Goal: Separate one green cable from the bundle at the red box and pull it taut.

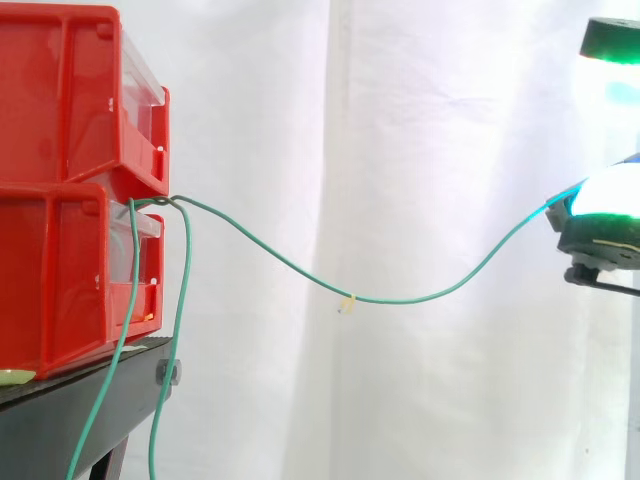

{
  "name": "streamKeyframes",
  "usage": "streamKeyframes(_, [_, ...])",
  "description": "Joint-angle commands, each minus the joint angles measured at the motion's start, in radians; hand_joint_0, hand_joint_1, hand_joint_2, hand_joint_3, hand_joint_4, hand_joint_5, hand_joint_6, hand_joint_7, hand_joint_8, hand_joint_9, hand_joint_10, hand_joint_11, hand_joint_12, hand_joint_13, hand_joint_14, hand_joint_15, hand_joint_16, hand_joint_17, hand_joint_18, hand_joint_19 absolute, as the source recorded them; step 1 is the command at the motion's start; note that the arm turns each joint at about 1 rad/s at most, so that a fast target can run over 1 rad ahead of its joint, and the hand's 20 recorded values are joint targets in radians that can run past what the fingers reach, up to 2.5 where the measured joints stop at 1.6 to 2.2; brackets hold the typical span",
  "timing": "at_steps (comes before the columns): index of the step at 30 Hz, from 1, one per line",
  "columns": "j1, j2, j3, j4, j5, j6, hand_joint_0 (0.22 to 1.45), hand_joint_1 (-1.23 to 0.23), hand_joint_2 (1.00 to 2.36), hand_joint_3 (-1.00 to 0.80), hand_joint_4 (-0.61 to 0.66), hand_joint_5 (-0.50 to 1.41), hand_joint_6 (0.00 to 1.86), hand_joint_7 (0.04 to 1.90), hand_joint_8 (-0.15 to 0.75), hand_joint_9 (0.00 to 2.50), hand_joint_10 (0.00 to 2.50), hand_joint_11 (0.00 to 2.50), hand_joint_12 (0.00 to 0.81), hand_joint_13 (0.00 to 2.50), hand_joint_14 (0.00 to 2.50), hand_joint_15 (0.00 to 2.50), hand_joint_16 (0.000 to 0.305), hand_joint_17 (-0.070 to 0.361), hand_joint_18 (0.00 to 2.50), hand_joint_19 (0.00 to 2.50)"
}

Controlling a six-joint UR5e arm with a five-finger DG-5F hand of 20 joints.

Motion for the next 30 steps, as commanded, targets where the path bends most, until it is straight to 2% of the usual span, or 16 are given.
streamKeyframes(1, [0.0,0.001,0.0,0.006,0.0,-0.006,0.41,-0.47,1.0,-0.5,0.1,0.15,0.5,1.44,0.09,2.5,2.5,0.41,0.477,2.5,0.03,1.41,0.066,0.148,1.83,0.01])
streamKeyframes(10, [0.0,-0.001,0.0,0.018,0.0,-0.009,0.42,-0.47,1.0,-0.5,0.1,0.15,0.5,1.44,0.082,2.5,2.5,0.38,0.488,2.5,0.03,1.4,0.066,0.148,1.83,0.02])
streamKeyframes(22, [-0.001,-0.001,0.0,0.072,0.0,-0.011,0.42,-0.46,1.0,-0.5,0.1,0.15,0.5,1.44,0.09,2.5,2.5,0.4,0.486,2.5,0.03,1.4,0.066,0.149,1.84,0.02])
streamKeyframes(24, [0.002,-0.001,0.0,0.073,0.012,-0.089,0.42,-0.46,1.0,-0.5,0.1,0.15,0.5,1.44,0.09,2.5,2.5,0.4,0.48,2.5,0.03,1.41,0.066,0.149,1.84,0.02])
streamKeyframes(25, [0.002,-0.001,0.0,0.073,0.018,-0.109,0.42,-0.46,1.0,-0.5,0.1,0.15,0.5,1.44,0.089,2.5,2.5,0.36,0.481,2.5,0.03,1.41,0.066,0.149,1.83,0.03])
streamKeyframes(26, [0.002,-0.001,0.0,0.073,0.037,-0.164,0.46,-0.48,1.0,-0.5,0.09,0.14,0.5,1.45,0.079,2.5,2.5,0.35,0.453,2.5,0.03,1.43,0.063,0.141,1.79,0.06])
streamKeyframes(28, [0.003,0.001,0.0,0.076,0.061,-0.229,0.52,-0.54,1.0,-0.5,0.08,0.14,0.5,1.45,0.066,2.5,2.5,0.31,0.429,2.5,0.03,1.45,0.059,0.132,1.73,0.11])
streamKeyframes(30, [0.003,0.001,0.0,0.076,0.061,-0.229,0.54,-0.55,1.0,-0.5,0.08,0.14,0.5,1.43,0.072,2.5,2.5,0.3,0.422,2.5,0.03,1.46,0.057,0.128,1.71,0.13])
